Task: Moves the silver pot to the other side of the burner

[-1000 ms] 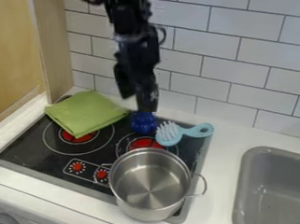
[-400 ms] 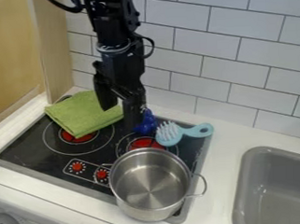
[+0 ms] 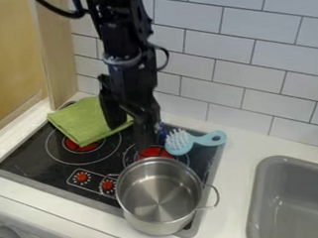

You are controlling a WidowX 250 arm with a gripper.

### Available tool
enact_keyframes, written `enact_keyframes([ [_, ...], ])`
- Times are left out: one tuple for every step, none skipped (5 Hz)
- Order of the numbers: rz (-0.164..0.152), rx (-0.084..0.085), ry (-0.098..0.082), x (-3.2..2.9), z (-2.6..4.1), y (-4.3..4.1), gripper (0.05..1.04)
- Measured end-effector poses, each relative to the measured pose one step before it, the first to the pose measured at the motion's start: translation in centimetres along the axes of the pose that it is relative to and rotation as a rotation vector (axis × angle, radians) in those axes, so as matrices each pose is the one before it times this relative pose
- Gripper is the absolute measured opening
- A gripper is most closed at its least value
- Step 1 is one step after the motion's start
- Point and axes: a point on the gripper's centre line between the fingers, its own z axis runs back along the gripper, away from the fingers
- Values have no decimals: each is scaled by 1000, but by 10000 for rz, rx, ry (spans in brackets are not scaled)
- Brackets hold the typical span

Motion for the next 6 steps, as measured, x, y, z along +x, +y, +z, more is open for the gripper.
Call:
enact_keyframes([
  [-479, 108, 236, -522, -520, -514, 999],
  [-366, -60, 159, -564, -1019, -253, 999],
  [-263, -76, 310, -440, -956, -61, 999],
  [-453, -10, 264, 59, -1006, -356, 999],
  [-442, -586, -38, 286, -851, -824, 938],
  [-149, -145, 63, -4, -436, -135, 620],
])
